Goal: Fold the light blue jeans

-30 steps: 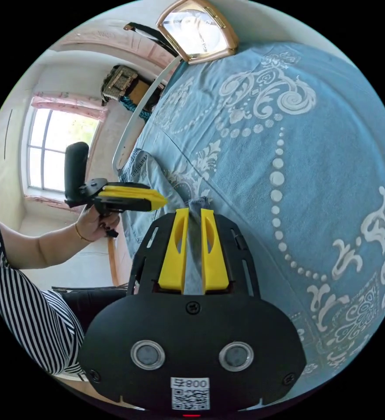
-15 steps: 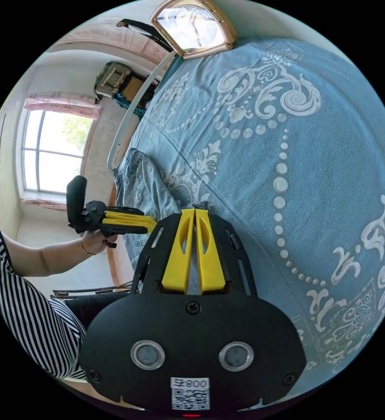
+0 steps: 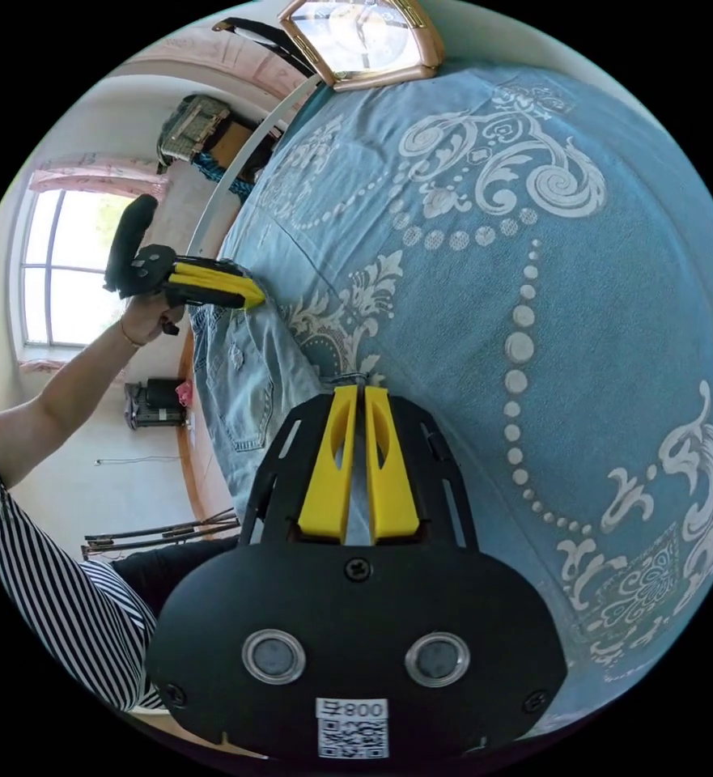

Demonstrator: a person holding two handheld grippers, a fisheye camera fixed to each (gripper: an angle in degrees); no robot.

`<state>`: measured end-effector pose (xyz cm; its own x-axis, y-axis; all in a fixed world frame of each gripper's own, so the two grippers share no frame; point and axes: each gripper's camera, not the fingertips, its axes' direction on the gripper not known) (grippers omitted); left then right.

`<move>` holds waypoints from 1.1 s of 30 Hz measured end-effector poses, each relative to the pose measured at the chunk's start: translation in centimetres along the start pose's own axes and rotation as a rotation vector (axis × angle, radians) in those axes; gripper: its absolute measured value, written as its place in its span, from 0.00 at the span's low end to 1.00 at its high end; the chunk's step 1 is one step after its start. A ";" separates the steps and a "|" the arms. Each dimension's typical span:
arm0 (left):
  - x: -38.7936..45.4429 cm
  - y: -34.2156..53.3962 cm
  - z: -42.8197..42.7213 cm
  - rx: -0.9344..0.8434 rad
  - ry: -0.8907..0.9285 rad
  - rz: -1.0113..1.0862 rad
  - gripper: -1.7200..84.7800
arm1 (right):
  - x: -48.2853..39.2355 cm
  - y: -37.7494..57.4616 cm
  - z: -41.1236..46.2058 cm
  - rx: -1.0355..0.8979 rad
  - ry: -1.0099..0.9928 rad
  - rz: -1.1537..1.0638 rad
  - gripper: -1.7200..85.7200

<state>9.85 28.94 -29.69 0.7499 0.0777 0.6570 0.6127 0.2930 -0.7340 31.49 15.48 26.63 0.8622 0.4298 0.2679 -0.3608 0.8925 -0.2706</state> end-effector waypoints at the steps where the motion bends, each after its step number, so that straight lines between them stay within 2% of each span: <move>1: 0.2 0.6 -0.4 0.013 -0.008 0.001 0.04 | -0.3 0.3 -0.7 0.016 -0.004 -0.001 0.04; 6: 4.6 8.5 -5.4 0.149 -0.086 0.007 0.02 | -2.2 3.9 -5.0 0.187 -0.122 0.019 0.03; 8: 5.7 10.4 -6.4 0.194 -0.091 -0.005 0.02 | -1.3 4.8 -5.1 0.230 -0.190 0.098 0.03; 12: 7.2 11.8 -6.0 0.218 -0.170 -0.007 0.02 | -0.3 4.0 -4.5 0.199 -0.178 0.146 0.03; 15: 5.9 11.4 -4.2 0.226 -0.163 -0.053 0.02 | 0.1 2.8 -2.9 0.129 -0.073 0.154 0.03; 17: 4.7 10.8 -2.3 0.206 -0.168 -0.104 0.02 | 1.1 1.9 -1.1 0.052 -0.034 0.160 0.03; 19: 3.2 10.6 -0.3 0.123 -0.206 -0.200 0.02 | 1.8 2.2 -1.5 0.055 -0.082 0.165 0.03; 23: 3.0 13.4 -0.8 0.229 -0.083 -0.286 0.02 | -0.1 5.6 -4.0 0.180 0.047 0.147 0.02; 25: 3.8 14.6 -0.8 0.241 -0.045 -0.293 0.02 | -1.5 7.2 -4.8 0.250 0.013 0.097 0.02; 27: 4.7 15.8 0.5 0.190 -0.039 -0.317 0.02 | -2.6 7.9 -3.7 0.205 0.021 0.057 0.02; 30: 5.3 17.0 2.9 0.134 -0.007 -0.368 0.02 | -2.4 8.3 1.4 0.010 0.098 0.034 0.02; 33: 5.6 17.8 3.3 0.172 0.091 -0.448 0.02 | -1.9 9.4 0.9 0.027 0.067 0.041 0.02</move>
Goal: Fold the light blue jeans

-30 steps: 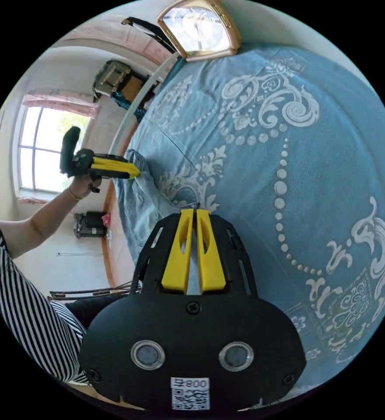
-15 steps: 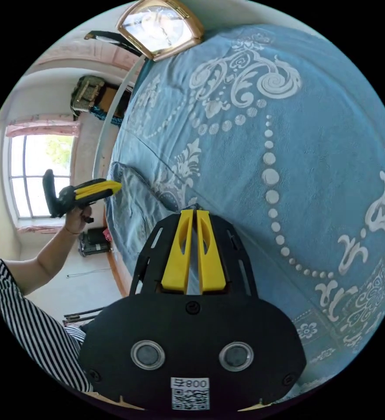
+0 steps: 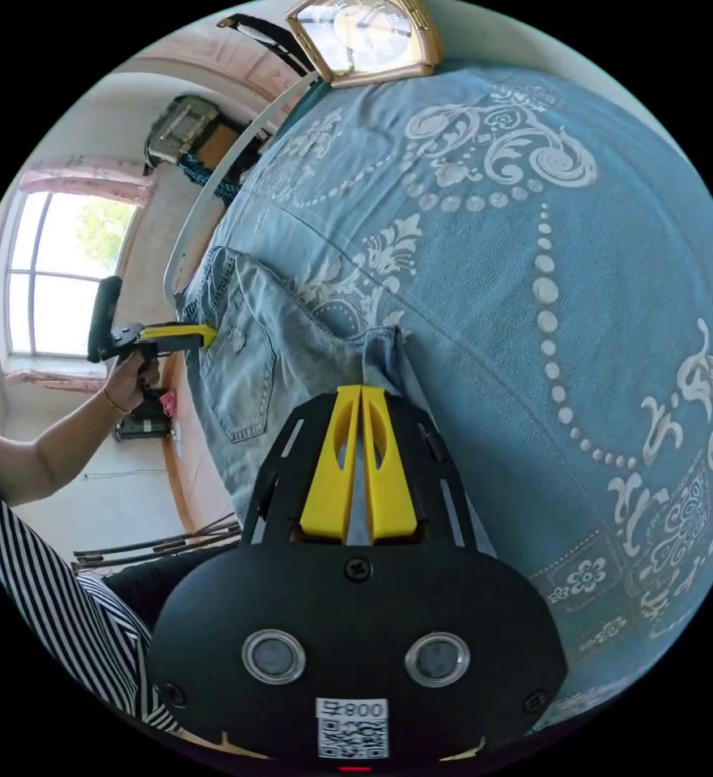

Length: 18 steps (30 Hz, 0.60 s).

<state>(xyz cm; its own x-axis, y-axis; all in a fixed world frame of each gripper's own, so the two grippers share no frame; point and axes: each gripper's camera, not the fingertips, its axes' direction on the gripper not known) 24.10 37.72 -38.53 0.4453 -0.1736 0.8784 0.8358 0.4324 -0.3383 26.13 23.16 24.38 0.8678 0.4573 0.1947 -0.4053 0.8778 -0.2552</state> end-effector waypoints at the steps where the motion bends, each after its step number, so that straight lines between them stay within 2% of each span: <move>1: 0.2 0.2 0.0 0.004 0.004 -0.008 0.02 | -0.3 0.8 -0.9 0.040 -0.005 -0.009 0.02; 3: 1.9 1.3 -0.2 0.012 -0.022 0.006 0.02 | -1.0 2.4 -2.1 0.109 0.025 -0.025 0.02; 5: 3.3 2.1 0.4 -0.013 -0.047 0.008 0.02 | -0.5 3.8 0.1 0.026 0.046 -0.012 0.02; 8: 4.9 3.1 2.1 -0.063 -0.031 -0.040 0.02 | 1.6 5.9 0.8 0.039 -0.053 0.052 0.02; 11: 7.5 3.6 2.1 -0.029 0.016 -0.067 0.02 | 1.3 9.4 -1.6 0.141 0.054 0.052 0.02; 14: 11.4 3.6 2.9 -0.022 0.025 -0.032 0.02 | 3.2 13.2 -0.1 0.067 0.067 0.105 0.02; 18: 15.9 2.4 5.3 -0.062 -0.041 -0.027 0.02 | 6.0 16.4 1.1 0.088 -0.044 0.164 0.02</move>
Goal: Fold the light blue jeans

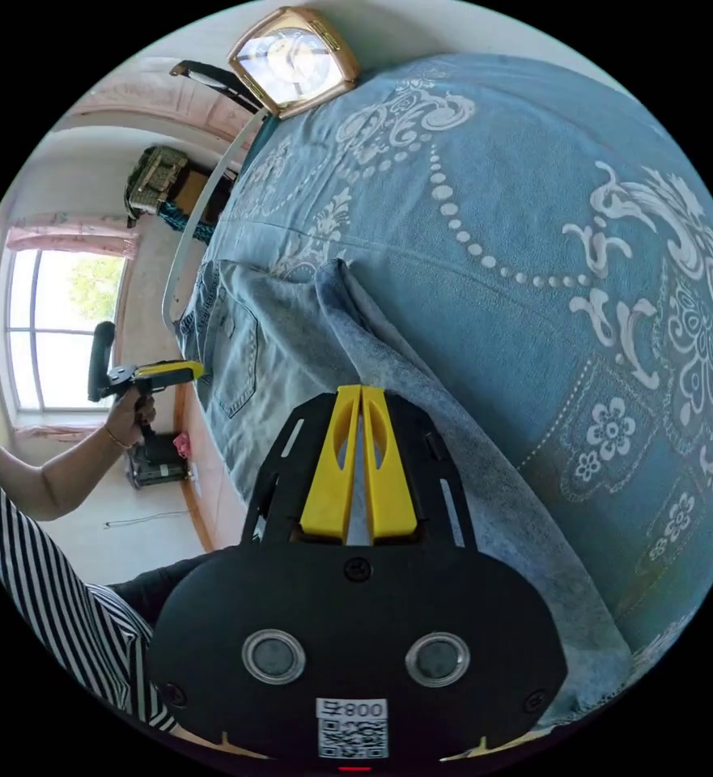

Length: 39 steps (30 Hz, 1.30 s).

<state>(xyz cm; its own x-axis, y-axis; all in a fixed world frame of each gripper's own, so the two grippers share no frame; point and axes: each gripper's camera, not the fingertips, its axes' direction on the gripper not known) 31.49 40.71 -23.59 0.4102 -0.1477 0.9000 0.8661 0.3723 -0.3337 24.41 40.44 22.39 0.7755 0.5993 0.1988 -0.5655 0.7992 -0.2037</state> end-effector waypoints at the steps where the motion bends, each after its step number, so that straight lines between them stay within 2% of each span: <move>1: 0.6 -0.1 0.0 0.004 -0.014 -0.005 0.02 | 0.4 0.5 -0.2 -0.010 -0.001 0.002 0.02; 4: 3.8 -0.1 -0.6 0.034 -0.073 -0.040 0.02 | 0.3 3.4 -1.7 0.037 0.037 -0.031 0.02; 7: 8.4 -0.1 -0.9 0.055 -0.122 -0.027 0.02 | 1.1 8.2 -2.2 0.037 -0.028 -0.014 0.02; 10: 13.3 -1.1 2.0 -0.038 -0.021 0.045 0.02 | 2.4 13.9 -0.5 -0.051 -0.047 0.028 0.02; 13: 17.3 -2.3 6.8 -0.203 -0.069 0.067 0.02 | 4.3 19.2 2.4 -0.143 -0.047 0.064 0.02; 14: 18.4 -2.6 7.3 -0.181 -0.044 0.052 0.02 | 5.4 20.8 2.2 -0.079 -0.090 0.105 0.02; 16: 20.2 -3.3 7.6 -0.205 0.002 -0.014 0.02 | 6.7 22.0 2.2 -0.123 -0.123 0.143 0.02; 19: 25.9 -4.5 7.3 -0.209 -0.061 0.057 0.02 | 7.6 25.4 0.1 0.001 -0.068 0.157 0.02; 22: 33.8 -7.2 8.2 -0.231 -0.033 0.216 0.02 | 10.9 30.3 2.2 -0.068 -0.121 0.255 0.02; 24: 41.5 -10.2 9.8 -0.243 0.048 0.358 0.02 | 13.2 33.4 2.2 -0.007 -0.247 0.363 0.02; 27: 52.7 -13.6 12.0 -0.248 0.178 0.595 0.02 | 14.9 38.4 0.7 0.065 -0.204 0.438 0.02; 30: 64.8 -15.8 14.6 -0.264 0.241 0.860 0.03 | 17.6 45.0 -2.1 0.235 -0.202 0.579 0.03; 35: 83.8 -17.5 19.0 -0.303 0.365 1.183 0.06 | 24.2 59.6 -6.9 0.658 -0.147 0.949 0.07; 39: 97.7 -17.2 23.0 -0.371 0.361 1.399 0.12 | 27.7 65.9 -7.4 0.853 -0.243 1.011 0.10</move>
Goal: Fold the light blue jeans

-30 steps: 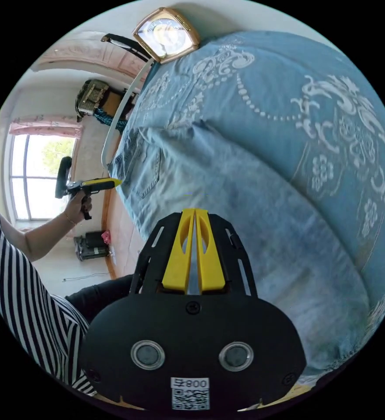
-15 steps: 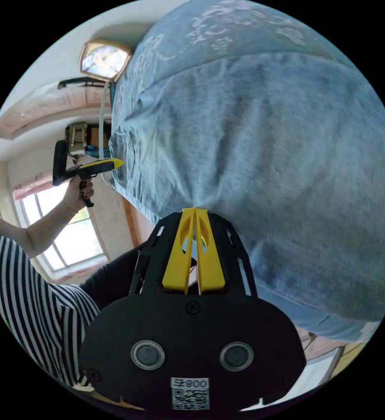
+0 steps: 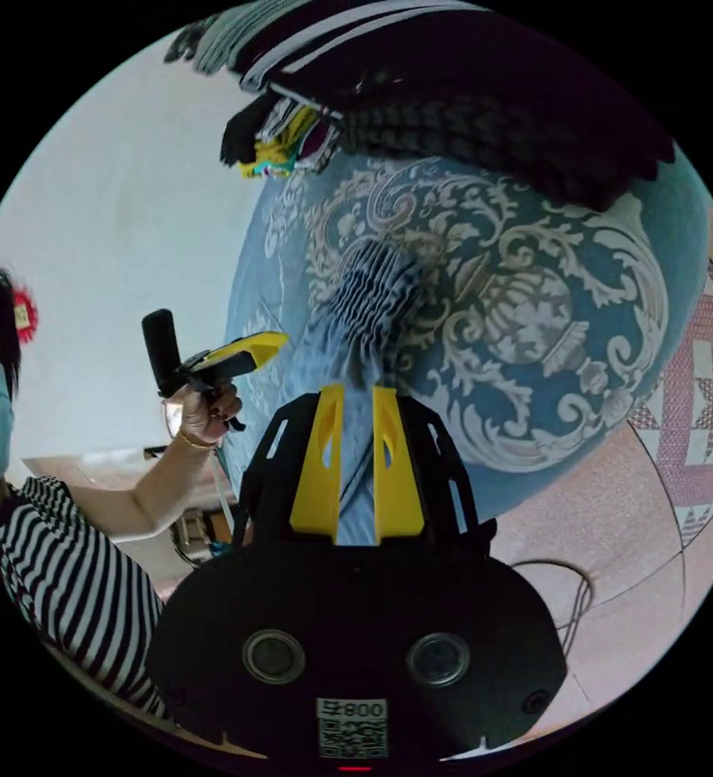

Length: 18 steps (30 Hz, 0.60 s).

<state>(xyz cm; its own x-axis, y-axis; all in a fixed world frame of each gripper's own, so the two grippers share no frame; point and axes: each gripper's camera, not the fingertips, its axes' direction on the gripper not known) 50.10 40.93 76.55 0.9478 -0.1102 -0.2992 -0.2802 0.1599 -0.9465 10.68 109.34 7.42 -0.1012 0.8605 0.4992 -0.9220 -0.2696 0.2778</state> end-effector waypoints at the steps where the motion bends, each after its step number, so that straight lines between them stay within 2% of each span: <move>1: 0.0 -1.8 0.6 -0.019 0.005 0.014 0.13 | 1.2 -0.3 -0.8 0.029 -0.032 0.012 0.10; 3: -0.1 -7.6 3.1 -0.093 0.048 0.055 0.15 | 2.8 -0.6 -1.4 0.036 -0.054 0.024 0.10; 6: -0.2 -12.7 6.1 -0.190 0.021 0.076 0.15 | 5.3 -0.2 -2.3 0.055 -0.105 0.057 0.11; 11: -0.2 -17.3 7.5 -0.203 0.059 0.088 0.14 | 8.2 0.8 -4.5 0.128 -0.053 0.091 0.14; 16: 0.3 -21.0 9.2 -0.266 0.035 0.119 0.11 | 9.5 -1.1 -2.9 0.062 -0.051 0.065 0.11; 18: 0.1 -22.4 9.8 -0.297 0.034 0.130 0.09 | 10.4 -1.3 -2.9 0.055 -0.108 0.070 0.10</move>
<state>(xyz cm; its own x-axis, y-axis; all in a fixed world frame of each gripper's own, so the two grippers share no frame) 57.93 46.91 98.94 0.8968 -0.1412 -0.4193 -0.4357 -0.1178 -0.8923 9.80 119.89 9.89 -0.1212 0.7878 0.6039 -0.8917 -0.3537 0.2824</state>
